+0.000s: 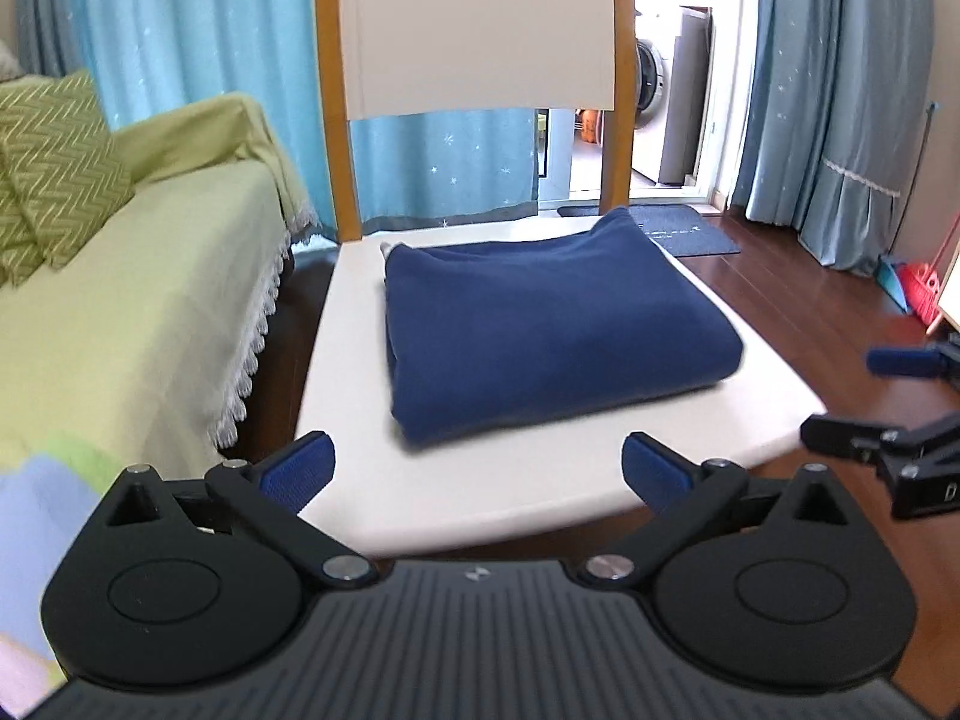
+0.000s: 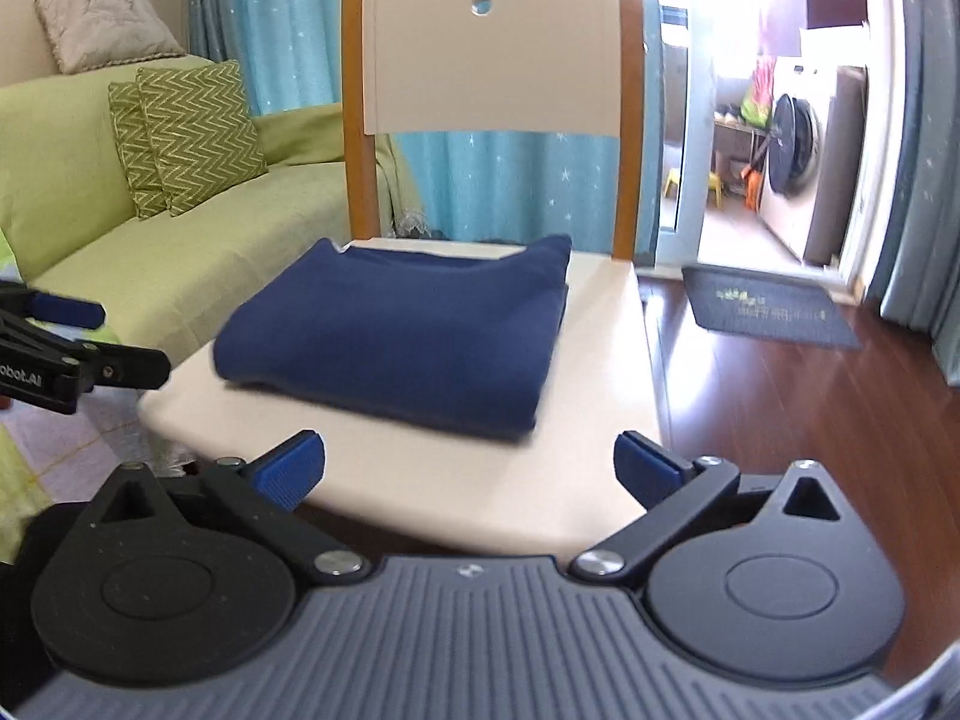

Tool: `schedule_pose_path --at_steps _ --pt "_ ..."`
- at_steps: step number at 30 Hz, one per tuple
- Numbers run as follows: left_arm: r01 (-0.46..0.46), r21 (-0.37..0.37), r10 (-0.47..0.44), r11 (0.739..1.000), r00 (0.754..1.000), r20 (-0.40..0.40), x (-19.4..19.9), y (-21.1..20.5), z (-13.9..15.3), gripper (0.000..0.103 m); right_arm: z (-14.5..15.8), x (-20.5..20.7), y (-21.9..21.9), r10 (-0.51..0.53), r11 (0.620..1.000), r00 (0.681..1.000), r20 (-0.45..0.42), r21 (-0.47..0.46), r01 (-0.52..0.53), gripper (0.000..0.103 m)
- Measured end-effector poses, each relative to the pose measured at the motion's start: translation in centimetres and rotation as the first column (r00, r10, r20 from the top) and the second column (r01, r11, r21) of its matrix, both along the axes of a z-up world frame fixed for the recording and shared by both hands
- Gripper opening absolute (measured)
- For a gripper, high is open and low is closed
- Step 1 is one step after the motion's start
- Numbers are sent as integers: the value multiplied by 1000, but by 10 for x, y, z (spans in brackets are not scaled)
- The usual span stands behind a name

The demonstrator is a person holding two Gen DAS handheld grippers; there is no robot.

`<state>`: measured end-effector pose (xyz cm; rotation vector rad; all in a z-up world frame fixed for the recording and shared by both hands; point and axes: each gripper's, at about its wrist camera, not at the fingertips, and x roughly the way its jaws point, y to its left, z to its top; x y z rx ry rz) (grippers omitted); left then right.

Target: Fold clothes

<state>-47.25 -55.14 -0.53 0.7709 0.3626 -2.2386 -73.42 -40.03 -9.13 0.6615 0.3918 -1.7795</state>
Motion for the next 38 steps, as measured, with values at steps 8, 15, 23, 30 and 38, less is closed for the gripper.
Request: schedule_pose_path --at_steps 8,15,23,30,38 --pt "10 -8 -10 1000 999 -47 12 30 11 103 4 26 27 -9 999 1000 6 34 9 102" --pt "-14 49 18 999 997 -73 13 33 19 103 16 32 37 -27 999 999 -21 21 27 102" --pt "-49 5 49 999 998 -35 9 37 19 103 26 39 39 -9 1000 999 -43 11 10 102" --pt "-40 23 41 999 998 -44 2 25 12 103 26 35 27 -17 1000 998 -53 23 18 102" --pt "-44 34 46 998 998 -47 -8 17 3 103 17 32 19 -32 998 998 -51 51 35 102"
